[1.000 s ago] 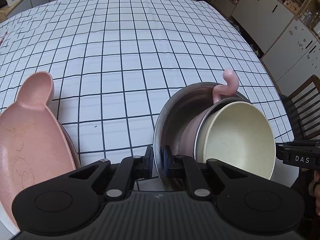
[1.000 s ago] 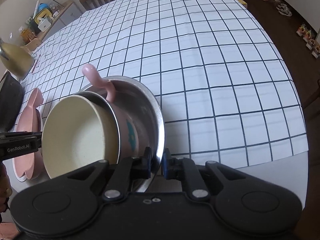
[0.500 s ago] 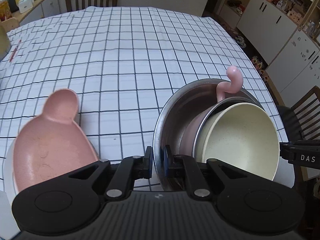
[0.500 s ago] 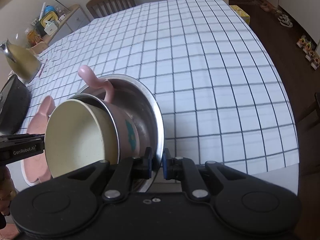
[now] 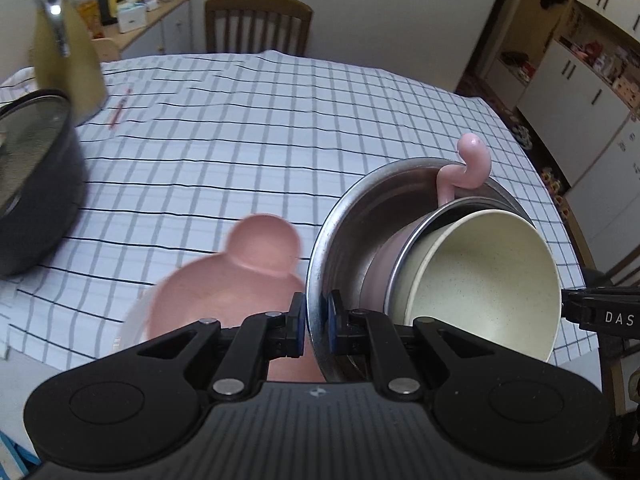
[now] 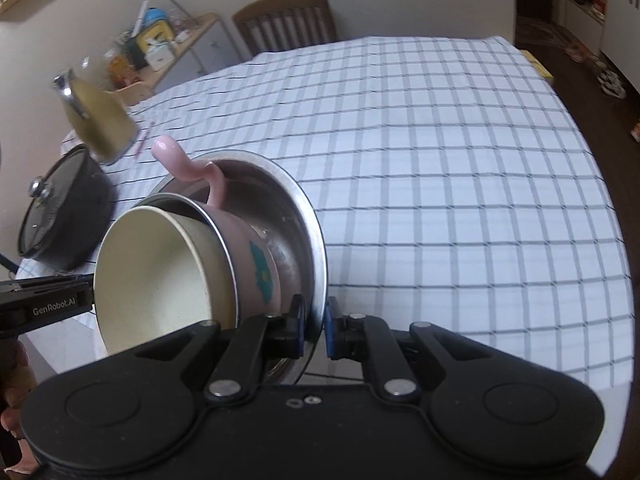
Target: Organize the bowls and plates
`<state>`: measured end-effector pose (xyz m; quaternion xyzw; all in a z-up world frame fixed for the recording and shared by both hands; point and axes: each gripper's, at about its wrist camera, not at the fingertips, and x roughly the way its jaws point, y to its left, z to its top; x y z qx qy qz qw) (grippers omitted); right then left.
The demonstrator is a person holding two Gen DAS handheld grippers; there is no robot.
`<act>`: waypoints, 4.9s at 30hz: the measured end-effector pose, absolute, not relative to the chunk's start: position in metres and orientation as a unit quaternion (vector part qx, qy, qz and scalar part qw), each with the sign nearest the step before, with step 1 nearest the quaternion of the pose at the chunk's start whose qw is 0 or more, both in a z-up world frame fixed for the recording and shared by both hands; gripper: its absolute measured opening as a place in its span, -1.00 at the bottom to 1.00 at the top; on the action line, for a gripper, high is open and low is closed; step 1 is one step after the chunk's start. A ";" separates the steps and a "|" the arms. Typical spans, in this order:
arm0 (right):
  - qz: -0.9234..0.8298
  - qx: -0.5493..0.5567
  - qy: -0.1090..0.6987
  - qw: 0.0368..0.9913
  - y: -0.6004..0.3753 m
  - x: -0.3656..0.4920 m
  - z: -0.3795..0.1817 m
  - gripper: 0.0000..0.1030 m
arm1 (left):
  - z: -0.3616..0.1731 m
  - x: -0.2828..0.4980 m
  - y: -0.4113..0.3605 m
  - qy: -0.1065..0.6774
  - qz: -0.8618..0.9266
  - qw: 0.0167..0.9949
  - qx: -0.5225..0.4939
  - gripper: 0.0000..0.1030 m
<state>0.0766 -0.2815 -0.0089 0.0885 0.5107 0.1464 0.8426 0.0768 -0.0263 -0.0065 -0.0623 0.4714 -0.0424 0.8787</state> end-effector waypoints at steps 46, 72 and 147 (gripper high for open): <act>0.210 0.045 0.575 0.789 -0.147 0.097 -0.064 -0.76 | -0.063 0.061 0.089 0.526 0.054 0.841 -0.118 -0.79; 0.206 0.054 0.520 0.827 -0.160 0.071 -0.036 -0.13 | -0.043 0.037 0.089 0.488 0.065 0.865 -0.099 -0.78; 0.220 0.027 0.326 0.919 -0.200 -0.069 0.044 0.99 | 0.029 -0.083 0.014 0.356 -0.007 0.932 -0.062 0.94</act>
